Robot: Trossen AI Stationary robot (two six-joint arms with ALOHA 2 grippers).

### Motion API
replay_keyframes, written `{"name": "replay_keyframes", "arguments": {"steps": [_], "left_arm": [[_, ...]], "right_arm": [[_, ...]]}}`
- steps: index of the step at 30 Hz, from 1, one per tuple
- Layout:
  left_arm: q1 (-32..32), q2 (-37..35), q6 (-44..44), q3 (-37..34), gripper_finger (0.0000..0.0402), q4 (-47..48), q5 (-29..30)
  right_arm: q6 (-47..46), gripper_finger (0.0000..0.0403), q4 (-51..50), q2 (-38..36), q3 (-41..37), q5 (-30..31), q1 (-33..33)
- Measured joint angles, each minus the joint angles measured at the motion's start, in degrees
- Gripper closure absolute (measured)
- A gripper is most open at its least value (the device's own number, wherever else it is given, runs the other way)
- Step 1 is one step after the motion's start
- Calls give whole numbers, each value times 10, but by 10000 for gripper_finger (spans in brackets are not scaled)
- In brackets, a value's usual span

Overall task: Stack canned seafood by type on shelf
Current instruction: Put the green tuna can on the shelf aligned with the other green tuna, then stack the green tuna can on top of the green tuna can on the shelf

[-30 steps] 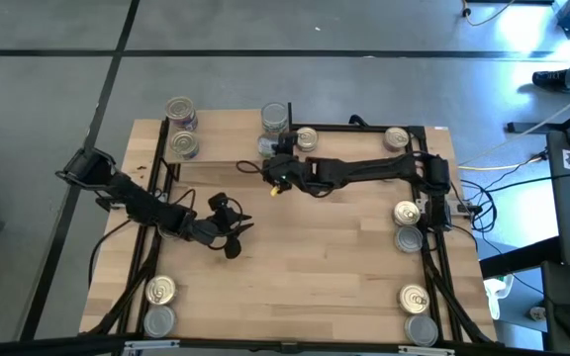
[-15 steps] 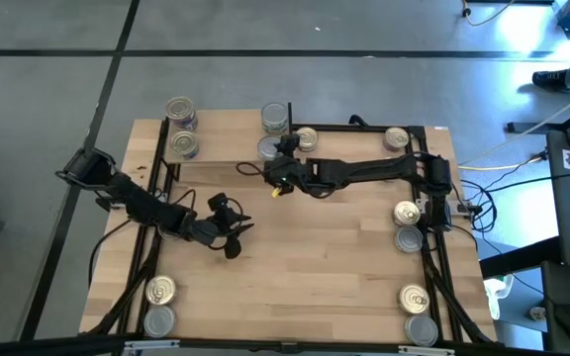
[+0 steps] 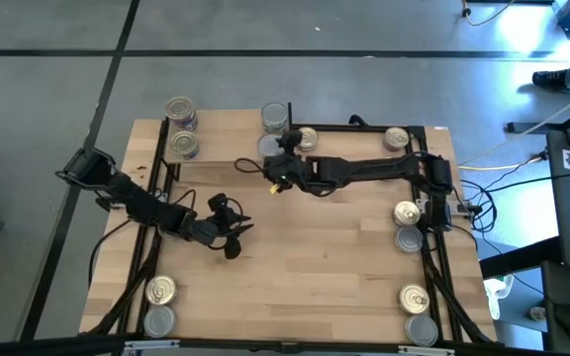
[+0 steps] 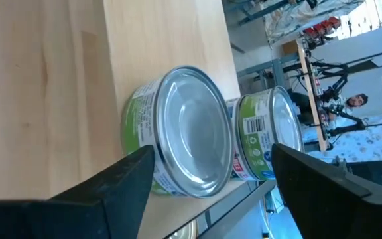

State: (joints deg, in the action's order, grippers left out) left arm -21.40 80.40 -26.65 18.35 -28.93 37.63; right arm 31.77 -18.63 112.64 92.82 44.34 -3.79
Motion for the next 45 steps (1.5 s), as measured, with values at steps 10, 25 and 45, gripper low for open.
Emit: {"name": "replay_keyframes", "arguments": {"steps": [10,25,45], "left_arm": [[0,0,0,0,298,0,0],[0,0,-4,0,298,-4,0],[0,0,-4,0,298,-4,0]], "right_arm": [[-2,100,-24,-16,1,36,22],[-532,100,-607,-226,-12,-46,155],[-585,100,-608,-376,-309,-195,-80]]}}
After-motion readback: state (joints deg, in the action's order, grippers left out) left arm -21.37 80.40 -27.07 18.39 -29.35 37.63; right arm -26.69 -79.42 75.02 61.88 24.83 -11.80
